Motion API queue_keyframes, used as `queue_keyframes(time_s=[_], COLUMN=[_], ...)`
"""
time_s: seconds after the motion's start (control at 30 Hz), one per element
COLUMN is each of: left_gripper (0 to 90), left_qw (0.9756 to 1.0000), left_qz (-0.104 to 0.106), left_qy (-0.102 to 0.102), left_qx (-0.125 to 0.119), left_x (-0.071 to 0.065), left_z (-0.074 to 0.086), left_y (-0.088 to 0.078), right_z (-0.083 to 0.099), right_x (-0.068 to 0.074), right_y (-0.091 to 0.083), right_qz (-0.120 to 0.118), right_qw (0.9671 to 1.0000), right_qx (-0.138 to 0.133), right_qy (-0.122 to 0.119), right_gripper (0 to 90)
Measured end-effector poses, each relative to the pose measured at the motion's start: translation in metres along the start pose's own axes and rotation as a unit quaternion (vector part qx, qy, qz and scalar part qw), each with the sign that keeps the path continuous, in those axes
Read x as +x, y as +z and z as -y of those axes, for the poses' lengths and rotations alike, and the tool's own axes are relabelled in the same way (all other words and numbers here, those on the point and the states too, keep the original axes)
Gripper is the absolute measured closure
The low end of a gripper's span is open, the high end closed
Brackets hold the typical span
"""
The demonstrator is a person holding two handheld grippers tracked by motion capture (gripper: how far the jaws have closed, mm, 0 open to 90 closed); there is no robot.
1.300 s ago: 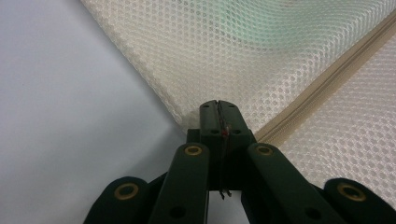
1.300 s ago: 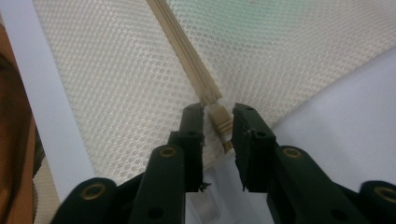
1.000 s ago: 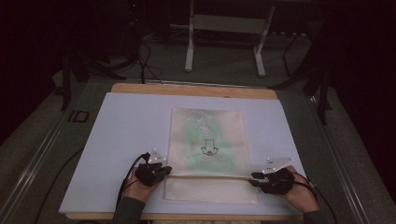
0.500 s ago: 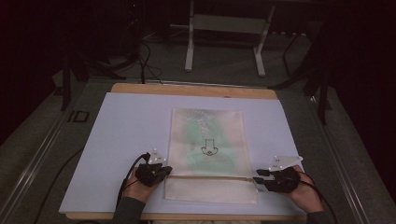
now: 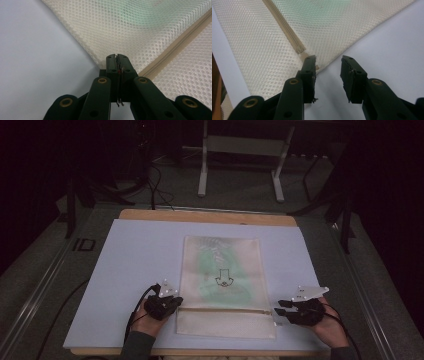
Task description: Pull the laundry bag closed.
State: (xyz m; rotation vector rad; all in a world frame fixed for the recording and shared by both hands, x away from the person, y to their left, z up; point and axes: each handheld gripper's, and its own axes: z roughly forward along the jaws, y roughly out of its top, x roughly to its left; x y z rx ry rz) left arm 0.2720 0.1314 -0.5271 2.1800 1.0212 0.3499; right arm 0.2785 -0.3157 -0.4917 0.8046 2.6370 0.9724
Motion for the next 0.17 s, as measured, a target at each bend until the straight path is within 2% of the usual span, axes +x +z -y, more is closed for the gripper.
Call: queue_keyframes(time_s=[0.17], left_gripper=[87.9], left_qw=[0.9999], left_qz=[-0.012], left_qy=[-0.007], left_qx=[-0.005], left_x=[0.0032], left_z=[0.0009], left_y=[-0.0018], right_z=[0.0009], right_x=[-0.001], right_y=[0.0006], right_qz=[0.001], right_qw=[1.0], right_qx=[0.001], right_qy=[0.001], right_gripper=[64.9])
